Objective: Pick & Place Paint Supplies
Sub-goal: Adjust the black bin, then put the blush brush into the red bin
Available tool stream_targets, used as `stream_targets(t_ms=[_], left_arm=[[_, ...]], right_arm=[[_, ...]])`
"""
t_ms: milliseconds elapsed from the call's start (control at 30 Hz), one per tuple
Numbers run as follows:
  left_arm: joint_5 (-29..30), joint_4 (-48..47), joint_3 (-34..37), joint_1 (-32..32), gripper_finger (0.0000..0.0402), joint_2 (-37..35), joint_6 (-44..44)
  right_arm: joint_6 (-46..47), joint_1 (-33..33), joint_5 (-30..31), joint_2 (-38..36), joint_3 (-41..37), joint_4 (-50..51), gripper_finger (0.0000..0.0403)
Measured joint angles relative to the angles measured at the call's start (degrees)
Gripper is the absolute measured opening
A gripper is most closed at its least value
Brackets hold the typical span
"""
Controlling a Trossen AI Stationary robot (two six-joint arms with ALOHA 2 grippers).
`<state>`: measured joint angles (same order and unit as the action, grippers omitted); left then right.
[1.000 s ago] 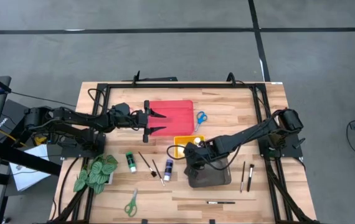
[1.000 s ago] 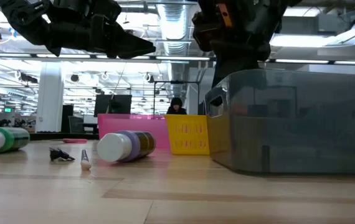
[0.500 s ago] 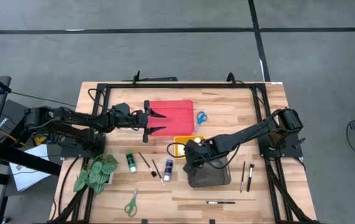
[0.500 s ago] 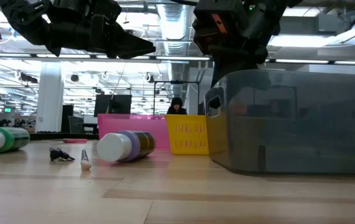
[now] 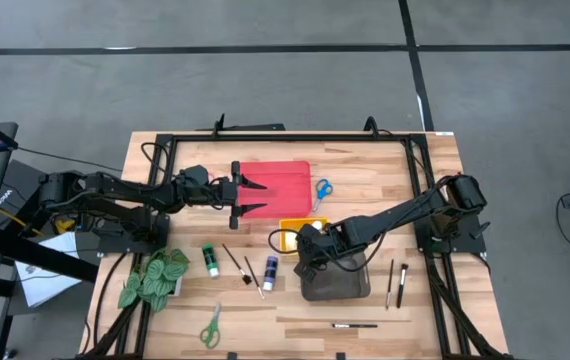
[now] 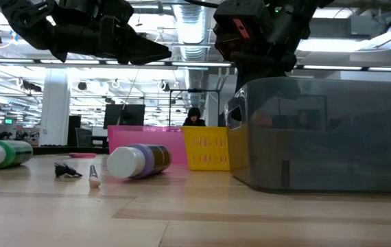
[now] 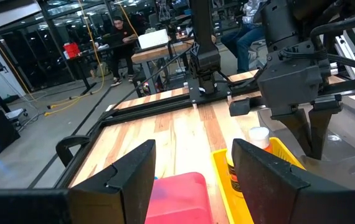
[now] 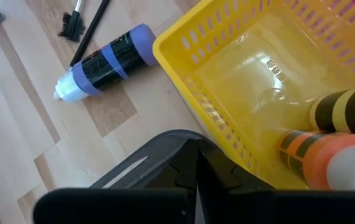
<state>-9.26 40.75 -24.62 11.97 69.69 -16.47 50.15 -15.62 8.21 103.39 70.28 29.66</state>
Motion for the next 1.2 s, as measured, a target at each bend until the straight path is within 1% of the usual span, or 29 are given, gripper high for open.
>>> stream_targets(t_ms=[167,400,600,700,833,933,1200], left_arm=[[0.0,0.0,0.0,0.0,0.0204,0.0,0.0],[0.0,-0.1,0.0,0.0,0.0204,0.0,0.0],[0.0,-0.1,0.0,0.0,0.0204,0.0,0.0],[0.0,-0.1,0.0,0.0,0.0204,0.0,0.0],[0.0,-0.2,0.0,0.0,0.0204,0.0,0.0],[0.0,-0.9,0.0,0.0,0.0204,0.0,0.0],[0.3,-0.9,0.0,0.0,0.0204,0.0,-0.2]], right_arm=[[0.0,0.0,0.9,-1.5,0.1,0.1,0.0],[-1.1,-1.2,1.3,-5.7,0.1,1.2,0.0],[-1.5,-2.8,4.7,-10.1,0.1,3.8,0.0011],[-0.2,-3.6,8.9,-13.2,0.0,8.3,0.0022],[4.3,-5.1,16.6,-17.2,0.0,17.7,0.0044],[8.7,-5.8,20.1,-19.0,0.0,25.4,0.006],[22.5,-4.3,20.3,-19.4,0.0,46.2,0.0102]])
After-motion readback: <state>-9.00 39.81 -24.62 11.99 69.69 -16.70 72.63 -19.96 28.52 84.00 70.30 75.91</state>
